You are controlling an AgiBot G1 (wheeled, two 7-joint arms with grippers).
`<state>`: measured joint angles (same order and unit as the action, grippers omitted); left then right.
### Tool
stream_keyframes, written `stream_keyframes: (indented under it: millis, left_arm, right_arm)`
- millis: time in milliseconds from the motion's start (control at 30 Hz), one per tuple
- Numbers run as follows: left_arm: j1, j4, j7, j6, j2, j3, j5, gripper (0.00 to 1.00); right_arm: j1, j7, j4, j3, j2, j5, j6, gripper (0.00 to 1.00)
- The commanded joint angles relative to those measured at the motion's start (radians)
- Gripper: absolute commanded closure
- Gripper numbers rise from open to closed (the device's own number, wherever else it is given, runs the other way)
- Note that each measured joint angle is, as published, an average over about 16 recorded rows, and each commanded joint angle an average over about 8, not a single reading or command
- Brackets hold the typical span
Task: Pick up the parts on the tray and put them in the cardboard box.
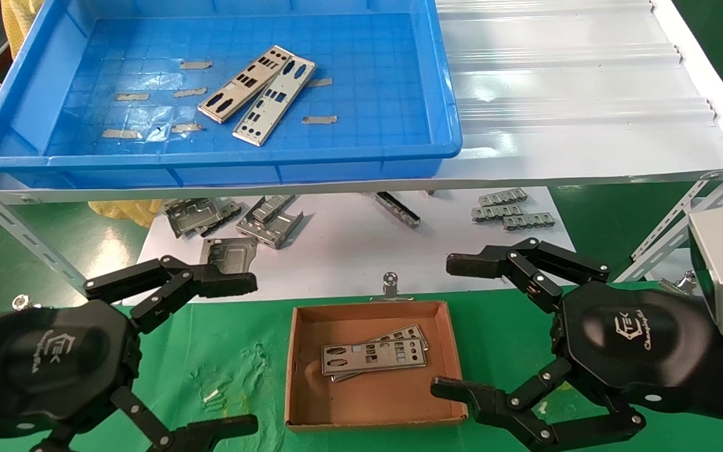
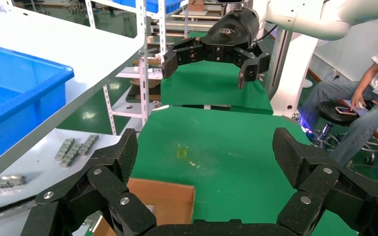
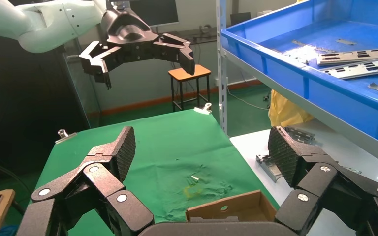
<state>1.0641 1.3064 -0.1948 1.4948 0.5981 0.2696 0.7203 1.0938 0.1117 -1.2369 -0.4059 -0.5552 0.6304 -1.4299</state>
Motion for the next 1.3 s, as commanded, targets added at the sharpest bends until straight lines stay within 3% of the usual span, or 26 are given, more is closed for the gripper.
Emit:
stream_keyframes:
  millis: [33,1300]
  left_arm:
    - [0.002,-0.005,0.002,0.0,0.003,0.002,0.002,0.0]
    - [0.011,-0.024,0.008,0.001,0.014,0.011,0.011,0.0]
  right_arm:
    - [0.0,0.0,0.0,0.0,0.0,0.0,0.0,0.0]
    - [0.0,0.0,0.0,0.0,0.0,0.0,0.0,0.0]
